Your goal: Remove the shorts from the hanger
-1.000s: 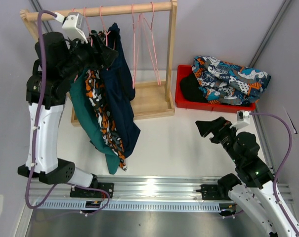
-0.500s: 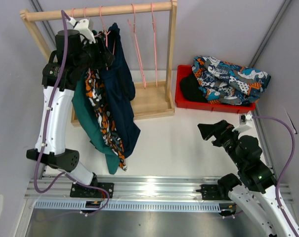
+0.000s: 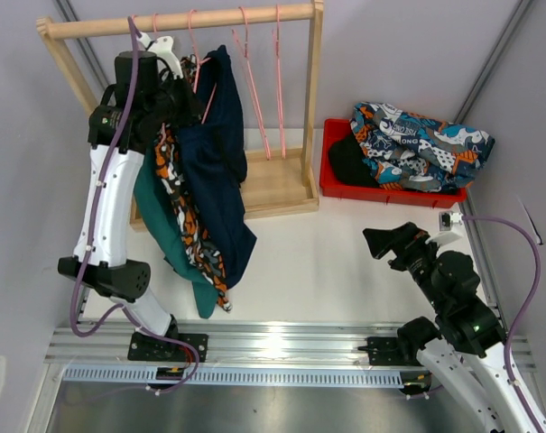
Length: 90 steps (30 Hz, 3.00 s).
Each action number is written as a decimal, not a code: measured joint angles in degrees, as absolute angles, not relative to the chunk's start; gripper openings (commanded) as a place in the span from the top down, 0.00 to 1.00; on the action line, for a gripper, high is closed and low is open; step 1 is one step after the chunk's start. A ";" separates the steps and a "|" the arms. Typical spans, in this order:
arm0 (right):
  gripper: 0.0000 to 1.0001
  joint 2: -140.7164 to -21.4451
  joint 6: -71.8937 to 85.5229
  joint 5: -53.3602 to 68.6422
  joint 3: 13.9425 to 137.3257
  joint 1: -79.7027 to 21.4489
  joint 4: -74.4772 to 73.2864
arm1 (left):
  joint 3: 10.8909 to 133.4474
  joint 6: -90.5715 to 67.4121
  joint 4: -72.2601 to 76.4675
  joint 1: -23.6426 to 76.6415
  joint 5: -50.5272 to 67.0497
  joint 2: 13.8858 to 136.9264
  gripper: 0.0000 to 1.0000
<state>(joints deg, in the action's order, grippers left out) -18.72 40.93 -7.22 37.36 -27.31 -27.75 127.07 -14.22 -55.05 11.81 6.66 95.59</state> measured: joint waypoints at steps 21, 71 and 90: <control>0.00 -27.73 35.90 -6.50 45.28 -27.31 -27.09 | 118.43 -12.97 -55.59 11.51 9.80 72.05 1.00; 0.00 -30.55 28.29 8.80 54.54 -29.58 -15.49 | 94.30 -14.55 -48.75 24.97 41.74 47.81 1.00; 1.00 -54.06 31.29 13.89 50.48 -31.35 7.25 | 93.25 -15.16 -48.53 24.97 42.87 47.46 1.00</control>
<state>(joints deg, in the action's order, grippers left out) -54.06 31.29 13.89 50.48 -31.35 7.25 93.25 -15.16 -48.53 24.97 42.87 47.46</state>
